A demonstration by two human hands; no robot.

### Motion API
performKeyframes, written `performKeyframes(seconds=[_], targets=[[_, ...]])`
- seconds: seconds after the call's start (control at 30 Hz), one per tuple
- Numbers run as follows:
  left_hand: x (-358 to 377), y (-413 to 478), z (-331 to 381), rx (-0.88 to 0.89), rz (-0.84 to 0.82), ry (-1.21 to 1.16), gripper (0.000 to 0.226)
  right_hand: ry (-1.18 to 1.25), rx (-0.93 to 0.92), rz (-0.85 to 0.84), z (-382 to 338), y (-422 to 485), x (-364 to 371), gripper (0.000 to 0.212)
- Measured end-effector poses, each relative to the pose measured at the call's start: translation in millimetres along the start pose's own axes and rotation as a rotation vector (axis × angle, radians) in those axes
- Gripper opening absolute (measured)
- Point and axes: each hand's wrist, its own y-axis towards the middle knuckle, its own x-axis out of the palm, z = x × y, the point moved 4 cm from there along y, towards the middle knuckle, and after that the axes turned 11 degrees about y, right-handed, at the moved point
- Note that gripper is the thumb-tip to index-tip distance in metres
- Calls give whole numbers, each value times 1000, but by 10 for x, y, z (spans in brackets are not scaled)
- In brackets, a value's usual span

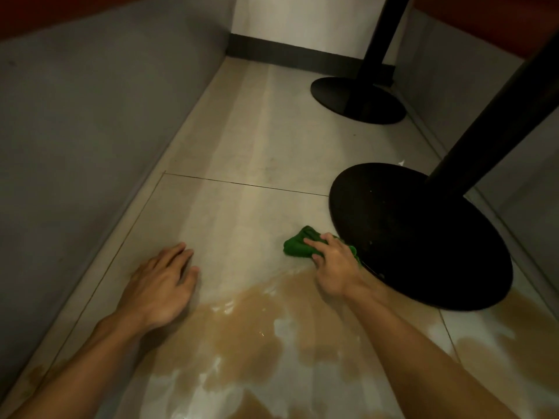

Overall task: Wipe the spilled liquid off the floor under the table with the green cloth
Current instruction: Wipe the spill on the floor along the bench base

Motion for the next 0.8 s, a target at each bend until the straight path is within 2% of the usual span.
performKeyframes(seconds=[0.17,0.37,0.63,0.8], targets=[[-28,-18,45,-13,-11,9,54,-52,145,82,79,-270,-29,42],[-11,-15,43,-13,-28,16,55,-74,360,137,-369,-230,107,51],[-2,-10,30,-18,-43,5,55,-60,245,-10,-989,-296,528,66],[21,-43,29,-15,-41,0,56,-84,167,-112,-1147,-413,677,66]])
